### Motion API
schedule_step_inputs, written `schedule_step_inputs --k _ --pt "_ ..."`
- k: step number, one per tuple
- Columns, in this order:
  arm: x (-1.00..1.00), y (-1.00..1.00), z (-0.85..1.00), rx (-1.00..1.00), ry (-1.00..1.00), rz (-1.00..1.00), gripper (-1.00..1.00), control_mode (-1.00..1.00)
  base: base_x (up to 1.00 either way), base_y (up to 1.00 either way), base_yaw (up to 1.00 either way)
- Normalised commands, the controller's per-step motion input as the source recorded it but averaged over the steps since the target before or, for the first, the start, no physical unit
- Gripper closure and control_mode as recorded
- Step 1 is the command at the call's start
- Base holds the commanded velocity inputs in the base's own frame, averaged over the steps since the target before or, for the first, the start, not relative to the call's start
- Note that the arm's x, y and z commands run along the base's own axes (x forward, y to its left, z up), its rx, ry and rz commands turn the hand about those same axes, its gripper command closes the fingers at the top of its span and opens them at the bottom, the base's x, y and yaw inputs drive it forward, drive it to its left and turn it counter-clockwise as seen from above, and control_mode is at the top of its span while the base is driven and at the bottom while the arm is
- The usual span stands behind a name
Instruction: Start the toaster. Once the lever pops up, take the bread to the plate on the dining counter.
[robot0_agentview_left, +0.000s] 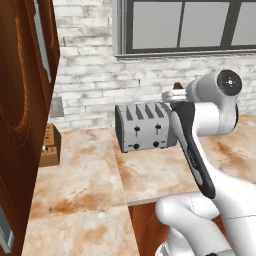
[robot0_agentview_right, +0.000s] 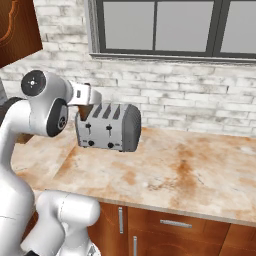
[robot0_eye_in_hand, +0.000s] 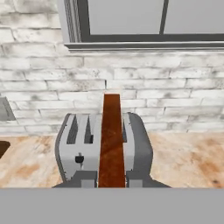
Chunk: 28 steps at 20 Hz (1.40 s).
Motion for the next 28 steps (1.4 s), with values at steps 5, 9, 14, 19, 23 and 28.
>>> schedule_step_inputs --k 5,9,14,19,23,28 --pt "-0.73 -0.06 0.00 0.00 0.01 0.00 1.00 -1.00 0.00 0.00 0.00" --pt "-0.56 -0.04 0.00 0.00 0.00 0.00 1.00 -1.00 0.00 0.00 0.00" --pt "-0.22 -0.04 0.00 0.00 0.00 0.00 1.00 1.00 -0.44 -0.33 -0.08" --pt "0.00 0.00 0.00 0.00 0.00 0.00 1.00 1.00 -0.42 -0.98 -0.50" --pt "0.00 0.00 0.00 0.00 0.00 0.00 1.00 1.00 -0.06 -0.83 -0.70" --pt "0.00 0.00 0.00 0.00 0.00 0.00 1.00 1.00 0.00 -0.70 -0.77"
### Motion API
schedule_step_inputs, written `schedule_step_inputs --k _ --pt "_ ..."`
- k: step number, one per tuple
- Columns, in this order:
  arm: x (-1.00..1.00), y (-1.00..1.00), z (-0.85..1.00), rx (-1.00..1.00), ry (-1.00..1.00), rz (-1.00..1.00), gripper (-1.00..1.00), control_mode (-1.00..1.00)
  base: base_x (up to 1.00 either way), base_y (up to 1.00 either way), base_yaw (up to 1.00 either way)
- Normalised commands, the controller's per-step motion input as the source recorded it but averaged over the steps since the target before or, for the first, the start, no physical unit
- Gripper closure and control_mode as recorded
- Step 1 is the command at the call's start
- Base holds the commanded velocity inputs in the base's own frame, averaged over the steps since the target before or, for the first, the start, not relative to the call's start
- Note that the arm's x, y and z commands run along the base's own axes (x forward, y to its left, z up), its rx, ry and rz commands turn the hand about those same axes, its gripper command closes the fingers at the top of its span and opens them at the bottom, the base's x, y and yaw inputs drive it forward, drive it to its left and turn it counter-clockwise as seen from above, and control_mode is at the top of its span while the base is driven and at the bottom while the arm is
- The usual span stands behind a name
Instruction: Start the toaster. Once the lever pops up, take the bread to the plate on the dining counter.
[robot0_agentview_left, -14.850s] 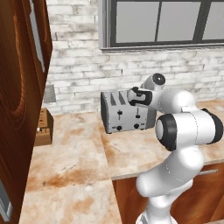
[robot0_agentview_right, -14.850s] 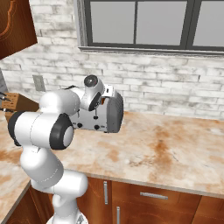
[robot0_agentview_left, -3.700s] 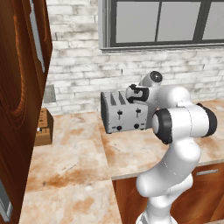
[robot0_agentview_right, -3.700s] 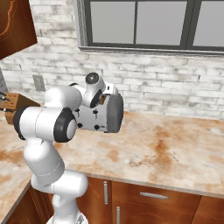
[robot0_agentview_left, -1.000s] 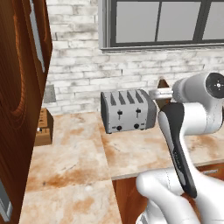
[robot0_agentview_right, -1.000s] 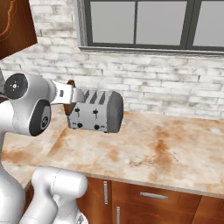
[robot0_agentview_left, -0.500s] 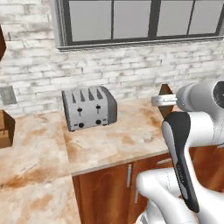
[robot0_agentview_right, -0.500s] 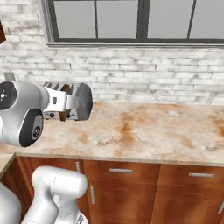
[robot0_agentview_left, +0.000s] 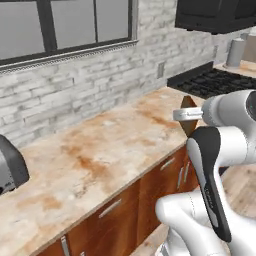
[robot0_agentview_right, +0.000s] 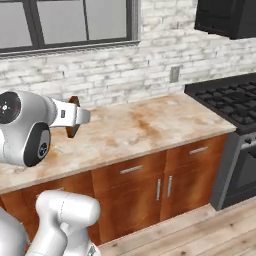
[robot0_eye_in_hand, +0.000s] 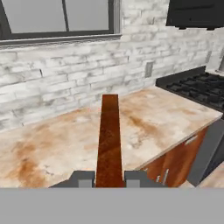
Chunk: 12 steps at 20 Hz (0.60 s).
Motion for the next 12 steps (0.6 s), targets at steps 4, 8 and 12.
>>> schedule_step_inputs --k 4,8,12 --pt "0.00 0.00 0.00 0.00 0.00 0.00 1.00 1.00 0.00 -0.27 -0.92" --pt "0.00 0.00 0.00 0.00 0.00 0.00 1.00 1.00 0.00 -0.10 -0.95" --pt "0.00 0.00 0.00 0.00 0.00 0.00 1.00 1.00 0.00 -0.18 -0.93"
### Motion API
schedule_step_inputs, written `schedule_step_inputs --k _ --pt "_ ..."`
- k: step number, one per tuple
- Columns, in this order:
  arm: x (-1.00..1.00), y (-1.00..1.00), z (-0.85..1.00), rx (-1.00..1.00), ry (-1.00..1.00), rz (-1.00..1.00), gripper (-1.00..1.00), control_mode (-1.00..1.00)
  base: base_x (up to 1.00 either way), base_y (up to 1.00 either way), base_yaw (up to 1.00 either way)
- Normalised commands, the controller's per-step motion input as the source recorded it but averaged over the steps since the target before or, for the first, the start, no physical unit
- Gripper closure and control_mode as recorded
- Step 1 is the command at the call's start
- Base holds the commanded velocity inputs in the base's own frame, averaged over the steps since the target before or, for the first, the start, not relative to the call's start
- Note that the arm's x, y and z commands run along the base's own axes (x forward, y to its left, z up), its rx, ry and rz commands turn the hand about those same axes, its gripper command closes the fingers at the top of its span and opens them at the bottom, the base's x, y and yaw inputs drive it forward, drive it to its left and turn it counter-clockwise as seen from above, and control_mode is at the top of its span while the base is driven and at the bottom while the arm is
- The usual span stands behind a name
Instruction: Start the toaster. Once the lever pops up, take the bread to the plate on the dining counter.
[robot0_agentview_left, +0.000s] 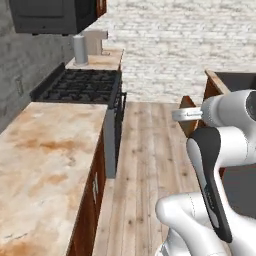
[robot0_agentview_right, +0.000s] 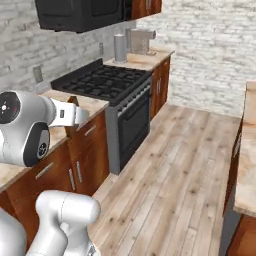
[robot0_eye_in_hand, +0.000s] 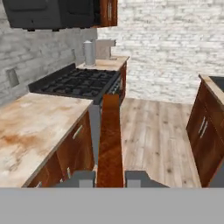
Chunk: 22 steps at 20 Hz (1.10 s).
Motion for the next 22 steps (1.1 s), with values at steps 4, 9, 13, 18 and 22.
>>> schedule_step_inputs --k 4,9,13,18,22 --pt "0.00 0.00 0.00 0.00 0.00 0.00 1.00 1.00 0.00 -0.25 -0.91" --pt "0.00 0.00 0.00 0.00 0.00 0.00 1.00 1.00 0.00 -0.33 -0.89" --pt "0.00 0.00 0.00 0.00 0.00 0.00 1.00 1.00 0.00 -0.60 -0.82" --pt "0.00 0.00 0.00 0.00 0.00 0.00 1.00 1.00 0.05 -0.91 -0.70" --pt "0.00 0.00 0.00 0.00 0.00 0.00 1.00 1.00 0.61 -1.00 -0.40"
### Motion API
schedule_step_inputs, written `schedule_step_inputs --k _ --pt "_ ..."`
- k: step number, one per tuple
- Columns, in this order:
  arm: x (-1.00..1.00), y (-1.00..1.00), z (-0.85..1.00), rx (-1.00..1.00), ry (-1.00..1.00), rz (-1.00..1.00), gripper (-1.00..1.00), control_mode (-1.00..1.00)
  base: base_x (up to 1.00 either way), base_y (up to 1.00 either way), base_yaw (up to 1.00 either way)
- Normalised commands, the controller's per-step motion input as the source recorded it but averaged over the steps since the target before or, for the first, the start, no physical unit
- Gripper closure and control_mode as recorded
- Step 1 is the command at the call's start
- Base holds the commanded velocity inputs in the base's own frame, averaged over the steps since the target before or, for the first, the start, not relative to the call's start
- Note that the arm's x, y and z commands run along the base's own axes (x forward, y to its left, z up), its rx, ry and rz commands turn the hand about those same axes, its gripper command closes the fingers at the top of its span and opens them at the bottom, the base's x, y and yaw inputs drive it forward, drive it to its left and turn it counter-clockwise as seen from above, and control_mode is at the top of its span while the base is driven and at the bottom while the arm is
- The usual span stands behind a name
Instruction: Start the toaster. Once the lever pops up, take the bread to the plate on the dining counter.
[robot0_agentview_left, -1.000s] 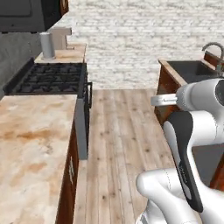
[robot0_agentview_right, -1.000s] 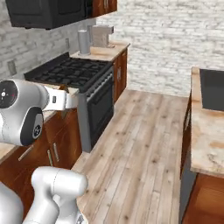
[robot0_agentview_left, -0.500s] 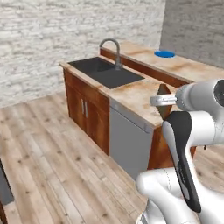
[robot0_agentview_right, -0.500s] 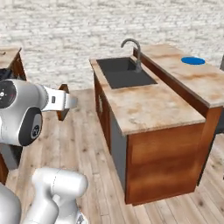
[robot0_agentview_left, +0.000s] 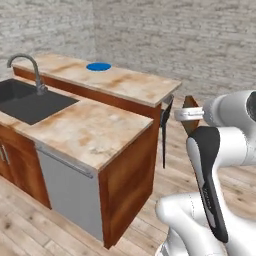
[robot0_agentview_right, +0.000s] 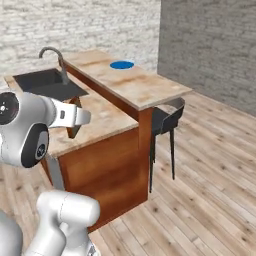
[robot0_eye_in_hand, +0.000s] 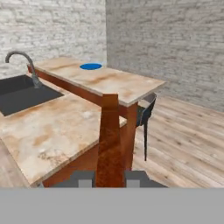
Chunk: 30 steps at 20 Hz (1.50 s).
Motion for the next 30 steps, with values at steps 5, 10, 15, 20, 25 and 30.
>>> schedule_step_inputs --k 5,10,15,20,25,30 --pt "0.00 0.00 0.00 0.00 0.00 0.00 1.00 1.00 1.00 -1.00 -0.08" --pt "0.00 0.00 0.00 0.00 0.00 0.00 1.00 1.00 1.00 -1.00 0.01" --pt "0.00 0.00 0.00 0.00 0.00 0.00 1.00 1.00 1.00 -1.00 0.05" --pt "0.00 0.00 0.00 0.00 0.00 0.00 1.00 1.00 1.00 -1.00 0.09" --pt "0.00 0.00 0.00 0.00 0.00 0.00 1.00 1.00 1.00 -1.00 0.19" --pt "0.00 0.00 0.00 0.00 0.00 0.00 1.00 1.00 1.00 -1.00 0.26"
